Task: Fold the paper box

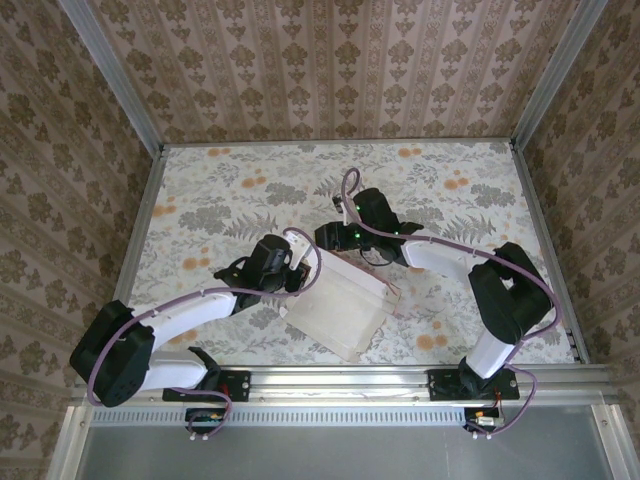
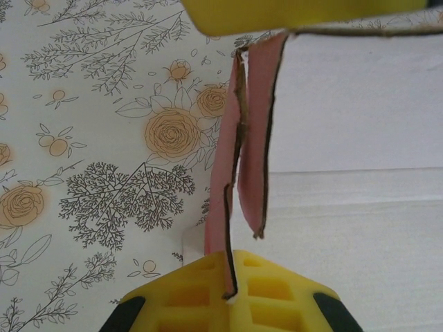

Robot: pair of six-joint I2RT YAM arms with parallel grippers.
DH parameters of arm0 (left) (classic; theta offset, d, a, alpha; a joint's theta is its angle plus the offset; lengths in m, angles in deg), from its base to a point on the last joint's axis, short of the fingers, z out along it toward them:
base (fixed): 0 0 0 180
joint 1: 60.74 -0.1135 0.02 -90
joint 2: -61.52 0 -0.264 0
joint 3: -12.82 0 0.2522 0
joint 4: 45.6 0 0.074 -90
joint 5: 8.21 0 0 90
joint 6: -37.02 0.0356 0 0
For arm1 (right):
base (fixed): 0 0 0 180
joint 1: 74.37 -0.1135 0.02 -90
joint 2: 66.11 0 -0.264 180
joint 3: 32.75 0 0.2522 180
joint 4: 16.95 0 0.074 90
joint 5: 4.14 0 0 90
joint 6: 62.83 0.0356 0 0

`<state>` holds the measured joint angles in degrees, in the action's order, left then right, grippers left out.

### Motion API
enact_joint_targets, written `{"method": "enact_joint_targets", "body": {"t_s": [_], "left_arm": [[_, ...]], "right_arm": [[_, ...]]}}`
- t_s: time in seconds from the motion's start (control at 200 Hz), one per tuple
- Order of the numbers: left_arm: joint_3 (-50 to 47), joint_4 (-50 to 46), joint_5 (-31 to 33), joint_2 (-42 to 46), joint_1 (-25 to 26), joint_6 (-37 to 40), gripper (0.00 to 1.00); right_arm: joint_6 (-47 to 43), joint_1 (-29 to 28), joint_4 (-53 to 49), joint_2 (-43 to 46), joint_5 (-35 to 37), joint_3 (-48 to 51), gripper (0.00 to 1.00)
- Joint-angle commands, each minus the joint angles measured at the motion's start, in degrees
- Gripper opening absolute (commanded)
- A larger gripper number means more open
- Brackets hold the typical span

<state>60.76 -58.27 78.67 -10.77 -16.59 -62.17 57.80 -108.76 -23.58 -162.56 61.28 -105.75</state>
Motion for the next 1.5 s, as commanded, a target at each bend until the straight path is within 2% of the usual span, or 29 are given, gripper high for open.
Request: {"method": "enact_joint_targets", "body": {"t_s": [0.0, 0.235, 0.595, 1.14, 1.375, 1.495], "left_arm": [[0.54, -4.77, -1.28, -1.10, -0.02, 0.07, 0.02], [0.97, -5.36, -1.40, -0.92, -0.10, -0.03, 0.02], [1.47, -6.11, -1.90, -0.39, -0.07, -0.17, 0.03], [3.02, -7.70, -2.25, -0.29, -0.12, -0.43, 0.05], [3.92, -10.12, -3.21, 1.17, -1.42, -1.70, 0.11], [4.15, -12.48, -5.26, 4.75, -2.29, -1.71, 0.25]], "right_arm": [[0.14, -0.50, 1.30, -1.36, -1.79, -1.85, 0.45], [-0.84, -1.16, 1.21, -2.79, -1.81, -2.28, 0.49], [-1.28, -1.30, 2.96, -4.09, -1.41, -2.00, 0.63], [-3.36, -1.64, 2.82, -6.05, 1.29, -0.98, 0.67], [-3.12, -1.64, 2.89, -5.78, 0.99, -0.72, 0.66], [-3.04, -1.49, 2.46, -5.60, 0.69, -1.07, 0.66]]}}
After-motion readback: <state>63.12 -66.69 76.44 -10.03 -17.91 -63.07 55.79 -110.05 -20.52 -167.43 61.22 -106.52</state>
